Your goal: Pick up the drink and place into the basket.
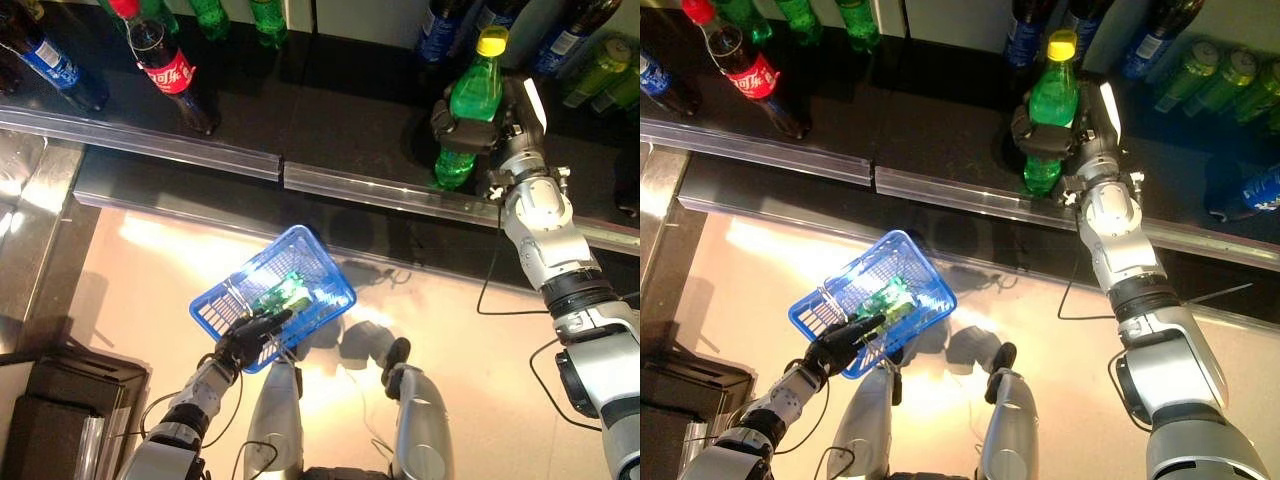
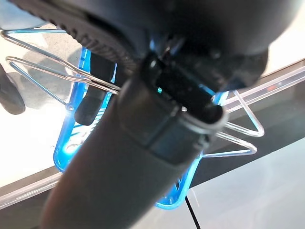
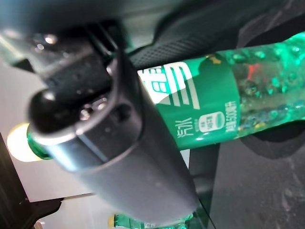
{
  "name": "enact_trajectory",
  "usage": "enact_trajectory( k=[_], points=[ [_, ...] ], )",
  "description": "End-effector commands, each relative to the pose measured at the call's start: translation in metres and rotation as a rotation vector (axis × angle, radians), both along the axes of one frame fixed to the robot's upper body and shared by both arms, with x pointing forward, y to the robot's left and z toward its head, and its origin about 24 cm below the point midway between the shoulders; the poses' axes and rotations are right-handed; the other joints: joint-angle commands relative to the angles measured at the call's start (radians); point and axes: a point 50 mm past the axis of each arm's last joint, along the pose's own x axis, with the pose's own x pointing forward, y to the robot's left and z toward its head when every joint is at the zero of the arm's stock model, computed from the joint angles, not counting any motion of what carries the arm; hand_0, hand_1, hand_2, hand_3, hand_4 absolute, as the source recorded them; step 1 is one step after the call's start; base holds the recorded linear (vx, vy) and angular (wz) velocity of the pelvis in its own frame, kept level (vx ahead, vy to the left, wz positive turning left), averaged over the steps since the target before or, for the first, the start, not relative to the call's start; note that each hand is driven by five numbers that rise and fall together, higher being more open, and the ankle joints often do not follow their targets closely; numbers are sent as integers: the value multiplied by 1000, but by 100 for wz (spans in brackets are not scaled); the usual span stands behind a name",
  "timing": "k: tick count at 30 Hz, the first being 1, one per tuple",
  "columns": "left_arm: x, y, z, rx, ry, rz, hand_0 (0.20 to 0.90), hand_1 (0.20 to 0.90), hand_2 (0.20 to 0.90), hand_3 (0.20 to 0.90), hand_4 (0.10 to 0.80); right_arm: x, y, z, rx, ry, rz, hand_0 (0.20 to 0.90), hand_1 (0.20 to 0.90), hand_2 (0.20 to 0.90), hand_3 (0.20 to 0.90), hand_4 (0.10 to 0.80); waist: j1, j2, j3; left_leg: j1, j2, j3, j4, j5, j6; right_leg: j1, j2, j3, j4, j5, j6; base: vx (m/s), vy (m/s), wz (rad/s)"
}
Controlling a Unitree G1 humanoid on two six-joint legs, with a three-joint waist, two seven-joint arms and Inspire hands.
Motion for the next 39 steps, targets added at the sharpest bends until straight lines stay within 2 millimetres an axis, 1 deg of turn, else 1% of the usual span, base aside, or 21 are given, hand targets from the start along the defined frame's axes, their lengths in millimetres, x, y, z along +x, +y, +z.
enact_trajectory(
  k=[1, 4, 5, 8, 13, 15, 19, 21, 22, 26, 31, 32, 39],
  points=[
    [-22, 3, -8, 7, -15, -119, 300, 300, 300, 200, 100, -13, 9, 72, 12, -297, 41, 300, 300, 300, 200, 100, 15, 11, -48, 13, 7, 31, 13, 13, 40, 23, -31, 40, -24, 23, 51, 0, 0, 0],
    [-23, 2, -9, 7, -17, -115, 300, 300, 300, 200, 100, -15, 13, 75, -4, -316, 52, 300, 300, 300, 200, 100, 13, 12, -48, 18, 7, 31, 8, 15, 40, 29, -28, 39, -28, 22, 48, 0, 0, 0],
    [-24, 1, -10, 2, -23, -112, 300, 300, 300, 200, 100, -16, 17, 75, -16, -327, 63, 300, 300, 300, 200, 100, 11, 13, -51, 26, 7, 30, 0, 18, 38, 36, -24, 40, -36, 23, 46, -2, 44, 0],
    [-28, 1, -12, -9, -23, -88, 300, 300, 300, 200, 100, -18, 21, 71, -36, -333, 79, 300, 300, 300, 200, 100, 11, 12, -63, 57, 7, 33, -33, 29, 32, 72, -17, 30, -70, 27, 45, 25, 53, 1],
    [-35, 3, -16, -17, -13, -55, 300, 300, 300, 200, 100, -25, 25, 65, -43, -332, 112, 300, 300, 300, 200, 100, 16, -4, -101, 117, 9, 40, -114, 61, 23, 142, -9, 3, -145, 43, 45, 54, 25, 9],
    [-38, 2, -18, -23, -14, -54, 300, 300, 300, 200, 100, -29, 26, 61, -38, -337, 126, 300, 300, 300, 200, 100, 18, -9, -119, 153, 10, 40, -163, 77, 18, 184, 1, -10, -187, 48, 46, 70, 9, 8],
    [-49, 1, -24, -25, -4, -49, 300, 300, 300, 200, 100, -38, 26, 48, -45, -333, 147, 300, 300, 300, 200, 100, 26, -18, -168, 225, 14, 49, -256, 103, 9, 270, 15, -39, -268, 61, 49, 98, 20, 9],
    [-54, 1, -26, -24, -4, -49, 300, 300, 300, 200, 100, -41, 26, 44, -42, -329, 159, 300, 300, 300, 200, 100, 29, -22, -185, 245, 15, 50, -280, 110, 8, 296, 17, -47, -292, 68, 50, 97, 42, 18],
    [-58, 1, -28, -33, -2, -39, 300, 300, 300, 200, 100, -45, 28, 36, -42, -322, 172, 300, 300, 300, 200, 100, 32, -23, -208, 265, 16, 51, -307, 119, 6, 319, 20, -55, -314, 73, 50, 105, 71, 18],
    [-65, 1, -30, -39, -3, -19, 300, 300, 300, 200, 100, -53, 33, 25, -41, -316, 204, 300, 300, 300, 200, 100, 39, -26, -250, 302, 20, 52, -349, 130, 2, 364, 23, -72, -351, 81, 53, 75, 52, 9],
    [-71, 4, -31, -44, 0, 19, 300, 300, 300, 200, 100, -61, 40, 14, -44, -303, 251, 300, 300, 300, 200, 100, 51, -32, -303, 340, 24, 50, -378, 132, -2, 415, 26, -93, -392, 85, 55, 61, 29, 8],
    [-74, 5, -32, -57, -10, 37, 300, 300, 300, 200, 100, -64, 45, 12, -48, -296, 277, 300, 300, 300, 200, 100, 58, -32, -325, 358, 28, 52, -392, 134, -5, 438, 28, -102, -411, 88, 55, 42, 38, 8],
    [-69, 5, -21, -95, -109, 69, 300, 300, 300, 200, 100, -70, 58, 12, -51, -304, 359, 300, 300, 300, 200, 100, 90, -34, -361, 394, 33, 43, -420, 141, -11, 499, 37, -134, -461, 94, 54, -19, 10, 9]
  ],
)
